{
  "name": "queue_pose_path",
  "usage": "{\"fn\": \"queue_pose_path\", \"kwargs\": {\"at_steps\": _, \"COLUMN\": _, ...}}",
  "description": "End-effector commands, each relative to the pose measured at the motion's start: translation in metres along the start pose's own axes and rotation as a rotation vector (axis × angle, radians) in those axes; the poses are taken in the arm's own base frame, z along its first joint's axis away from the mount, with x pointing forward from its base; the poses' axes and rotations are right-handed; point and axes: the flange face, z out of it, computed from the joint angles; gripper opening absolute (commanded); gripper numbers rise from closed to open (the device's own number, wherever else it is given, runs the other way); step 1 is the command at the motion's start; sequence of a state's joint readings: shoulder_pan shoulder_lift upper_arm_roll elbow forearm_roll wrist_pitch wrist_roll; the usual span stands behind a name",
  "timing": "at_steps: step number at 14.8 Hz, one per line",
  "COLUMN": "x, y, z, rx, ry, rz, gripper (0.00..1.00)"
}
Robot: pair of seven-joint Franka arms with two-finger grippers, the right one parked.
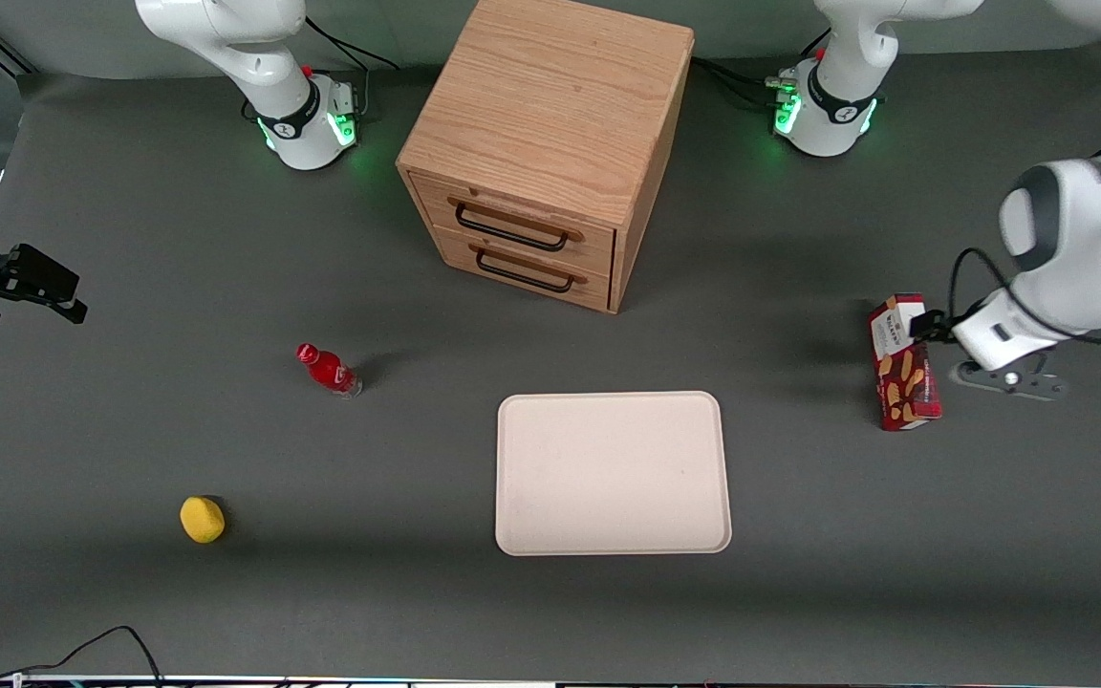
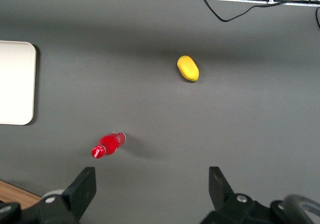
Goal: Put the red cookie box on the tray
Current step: 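Close the left gripper on the box and lift it upright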
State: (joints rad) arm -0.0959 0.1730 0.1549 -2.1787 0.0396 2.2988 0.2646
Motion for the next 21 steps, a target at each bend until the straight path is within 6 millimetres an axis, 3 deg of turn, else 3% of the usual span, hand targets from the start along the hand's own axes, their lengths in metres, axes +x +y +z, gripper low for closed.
{"fn": "queue_pose_path", "kwargs": {"at_steps": 1, "x": -0.012, "y": 0.008, "z": 0.054, "rx": 0.015, "ry": 0.08, "rz": 0.011, "gripper": 0.98}}
{"fn": "queue_pose_path", "kwargs": {"at_steps": 2, "x": -0.012, "y": 0.009, "z": 0.068, "rx": 0.021, "ry": 0.091, "rz": 0.01, "gripper": 0.46}}
{"fn": "queue_pose_path", "kwargs": {"at_steps": 3, "x": -0.013, "y": 0.008, "z": 0.076, "rx": 0.023, "ry": 0.089, "rz": 0.012, "gripper": 0.0}}
{"fn": "queue_pose_path", "kwargs": {"at_steps": 7, "x": -0.013, "y": 0.005, "z": 0.064, "rx": 0.016, "ry": 0.083, "rz": 0.002, "gripper": 0.0}}
{"fn": "queue_pose_path", "kwargs": {"at_steps": 9, "x": -0.014, "y": 0.004, "z": 0.044, "rx": 0.006, "ry": 0.068, "rz": -0.004, "gripper": 0.0}}
{"fn": "queue_pose_path", "kwargs": {"at_steps": 11, "x": -0.008, "y": 0.001, "z": 0.004, "rx": -0.013, "ry": 0.03, "rz": -0.006, "gripper": 0.0}}
{"fn": "queue_pose_path", "kwargs": {"at_steps": 12, "x": -0.003, "y": -0.002, "z": -0.028, "rx": -0.023, "ry": 0.008, "rz": -0.01, "gripper": 0.0}}
{"fn": "queue_pose_path", "kwargs": {"at_steps": 15, "x": 0.023, "y": 0.005, "z": -0.148, "rx": -0.102, "ry": -0.092, "rz": -0.085, "gripper": 0.0}}
{"fn": "queue_pose_path", "kwargs": {"at_steps": 17, "x": 0.046, "y": 0.052, "z": -0.219, "rx": -0.106, "ry": -0.135, "rz": -0.113, "gripper": 0.0}}
{"fn": "queue_pose_path", "kwargs": {"at_steps": 18, "x": 0.055, "y": 0.076, "z": -0.242, "rx": -0.102, "ry": -0.136, "rz": -0.163, "gripper": 0.0}}
{"fn": "queue_pose_path", "kwargs": {"at_steps": 19, "x": 0.066, "y": 0.109, "z": -0.258, "rx": -0.102, "ry": -0.119, "rz": -0.204, "gripper": 0.0}}
{"fn": "queue_pose_path", "kwargs": {"at_steps": 20, "x": 0.077, "y": 0.146, "z": -0.261, "rx": -0.112, "ry": -0.109, "rz": -0.236, "gripper": 0.0}}
{"fn": "queue_pose_path", "kwargs": {"at_steps": 21, "x": 0.088, "y": 0.183, "z": -0.247, "rx": -0.12, "ry": -0.131, "rz": -0.269, "gripper": 0.0}}
